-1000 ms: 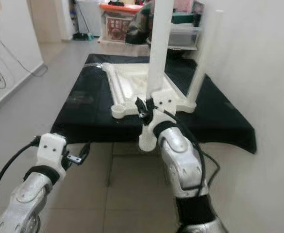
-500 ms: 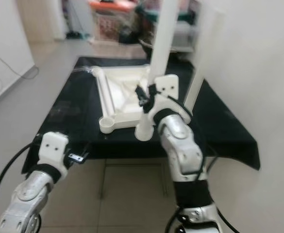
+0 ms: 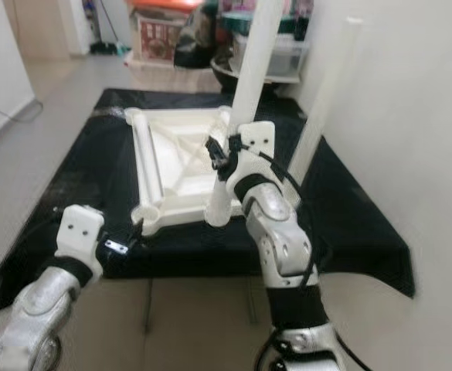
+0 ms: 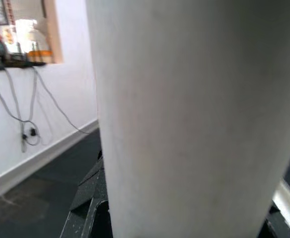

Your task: Building children table

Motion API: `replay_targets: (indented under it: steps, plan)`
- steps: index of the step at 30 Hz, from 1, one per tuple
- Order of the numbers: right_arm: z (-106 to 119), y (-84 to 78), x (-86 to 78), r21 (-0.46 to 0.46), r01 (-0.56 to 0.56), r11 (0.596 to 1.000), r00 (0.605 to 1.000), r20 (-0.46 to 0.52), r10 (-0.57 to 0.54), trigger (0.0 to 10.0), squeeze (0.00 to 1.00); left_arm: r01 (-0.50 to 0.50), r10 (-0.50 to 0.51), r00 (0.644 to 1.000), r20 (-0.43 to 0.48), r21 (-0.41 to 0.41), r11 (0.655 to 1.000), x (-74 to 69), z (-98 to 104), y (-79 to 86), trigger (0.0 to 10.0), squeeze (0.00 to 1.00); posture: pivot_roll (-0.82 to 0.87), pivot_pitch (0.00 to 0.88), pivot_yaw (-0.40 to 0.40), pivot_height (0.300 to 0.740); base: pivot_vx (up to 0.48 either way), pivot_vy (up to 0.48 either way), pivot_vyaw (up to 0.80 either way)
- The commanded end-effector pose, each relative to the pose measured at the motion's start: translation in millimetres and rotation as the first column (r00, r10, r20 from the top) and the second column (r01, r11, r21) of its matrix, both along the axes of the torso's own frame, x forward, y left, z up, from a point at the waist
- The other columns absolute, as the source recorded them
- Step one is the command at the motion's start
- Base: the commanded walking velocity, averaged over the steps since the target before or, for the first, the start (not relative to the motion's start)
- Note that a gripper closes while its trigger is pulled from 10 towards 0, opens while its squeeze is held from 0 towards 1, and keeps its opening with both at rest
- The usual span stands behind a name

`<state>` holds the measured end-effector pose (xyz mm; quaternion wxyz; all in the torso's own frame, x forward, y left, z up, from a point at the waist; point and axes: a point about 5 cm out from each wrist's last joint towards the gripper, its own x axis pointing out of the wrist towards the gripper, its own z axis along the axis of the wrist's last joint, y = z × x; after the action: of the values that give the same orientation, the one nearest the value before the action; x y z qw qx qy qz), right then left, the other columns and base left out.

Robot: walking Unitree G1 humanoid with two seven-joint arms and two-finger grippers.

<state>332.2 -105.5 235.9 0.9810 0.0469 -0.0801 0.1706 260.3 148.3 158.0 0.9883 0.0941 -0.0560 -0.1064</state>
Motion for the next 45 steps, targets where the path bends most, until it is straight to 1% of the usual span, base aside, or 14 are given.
replay_targets:
  steps: [1,5,15,21,24,28,35,40,45]
  plan:
    - [4,3.1,-0.7,0.008,-0.016,1.0,1.0,0.012,0.016,10.0,0.0,0.004,-0.004,1.0,-0.001,0.003,1.0,1.0,0,0.6,10.0,0.0,0.04,0.0,-0.098,0.74,0.341,0.0,0.0]
    - [4,3.8,-0.8,0.014,-0.017,1.0,1.0,0.008,0.017,10.0,0.0,0.009,-0.009,1.0,-0.001,0.005,1.0,1.7,-1,-0.1,10.0,0.0,0.04,0.0,-0.098,0.74,0.34,0.0,0.0]
    - [0,4.1,-0.5,0.025,-0.016,1.0,1.0,-0.007,0.017,10.0,0.0,-0.004,0.004,1.0,-0.009,0.018,1.0,0.6,-4,2.5,10.0,0.0,0.04,0.0,-0.098,0.74,0.0,0.0,0.0]
    - [-1,2.3,-0.3,0.029,-0.005,1.0,1.0,-0.012,0.006,10.0,0.0,0.006,-0.006,1.0,-0.008,0.01,1.0,0.5,-3,0.7,10.0,0.0,0.05,0.0,-0.093,0.74,0.0,0.0,0.0]
    - [-4,1.1,-0.3,0.033,0.005,0.999,1.0,-0.018,-0.004,10.0,0.0,0.021,-0.022,1.0,-0.017,-0.015,1.0,0.7,-2,0.7,10.0,0.0,0.05,0.0,-0.092,0.74,0.0,0.0,0.0]
    - [-5,2.2,-0.6,0.034,0.004,0.999,1.0,-0.021,-0.003,10.0,0.0,0.027,-0.028,0.999,-0.016,-0.022,0.999,0.8,-1,1.3,10.0,0.0,0.05,0.0,-0.09,0.74,0.0,0.0,0.0]
    - [-6,0.4,0.1,0.041,0.015,0.999,1.0,-0.025,-0.014,10.0,0.0,0.048,-0.048,0.999,-0.021,-0.029,0.998,1.2,-1,-1.7,10.0,0.0,0.06,0.0,-0.09,0.74,0.0,0.48,0.0]
    - [-6,1.6,0.0,0.042,0.014,0.999,1.0,-0.027,-0.013,10.0,0.0,0.049,-0.05,0.999,-0.018,-0.027,0.998,0.8,0,-0.5,10.0,0.0,0.05,0.0,-0.092,0.74,0.0,0.48,0.0]
    - [-5,-0.4,0.6,0.041,0.021,0.999,0.999,-0.026,-0.02,10.0,0.0,0.046,-0.047,0.999,-0.011,-0.033,0.998,0.7,0,-1.3,10.0,0.0,0.05,0.0,-0.097,0.74,0.0,0.48,0.0]
